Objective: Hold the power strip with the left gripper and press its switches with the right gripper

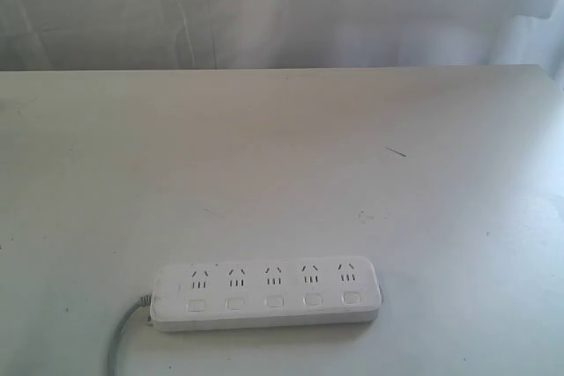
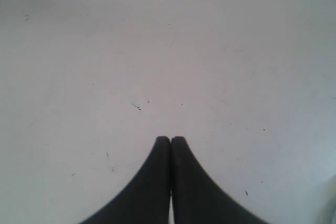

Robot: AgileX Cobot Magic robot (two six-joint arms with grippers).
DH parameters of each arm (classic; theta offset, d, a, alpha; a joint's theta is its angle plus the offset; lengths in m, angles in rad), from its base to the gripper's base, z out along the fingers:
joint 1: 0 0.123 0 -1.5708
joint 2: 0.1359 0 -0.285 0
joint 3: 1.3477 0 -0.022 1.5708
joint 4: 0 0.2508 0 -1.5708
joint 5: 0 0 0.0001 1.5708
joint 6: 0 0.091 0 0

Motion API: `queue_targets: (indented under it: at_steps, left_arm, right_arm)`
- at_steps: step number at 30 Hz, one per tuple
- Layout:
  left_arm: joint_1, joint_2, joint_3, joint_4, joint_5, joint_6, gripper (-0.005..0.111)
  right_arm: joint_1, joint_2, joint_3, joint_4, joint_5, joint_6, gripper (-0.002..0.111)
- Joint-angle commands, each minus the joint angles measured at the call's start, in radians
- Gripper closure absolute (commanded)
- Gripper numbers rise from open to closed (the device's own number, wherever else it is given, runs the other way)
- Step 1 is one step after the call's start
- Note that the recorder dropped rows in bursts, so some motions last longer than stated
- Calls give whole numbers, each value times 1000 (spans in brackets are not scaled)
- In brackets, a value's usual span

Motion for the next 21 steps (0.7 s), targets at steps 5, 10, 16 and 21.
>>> queue_targets:
  at_steps: [5, 10, 16, 21]
  left_arm:
    - [0, 2, 31, 25, 35, -11, 107]
    - [0, 2, 31, 25, 47, -19, 107]
    - [0, 2, 31, 25, 47, -48, 107]
    - [0, 2, 31, 9, 78, -110, 107]
  right_arm:
    - [-5, -5, 1, -1, -7, 5, 108]
    - [-5, -5, 1, -1, -7, 7, 108]
    - [-5, -5, 1, -1, -7, 13, 108]
    - [-5, -5, 1, -1, -7, 13, 108]
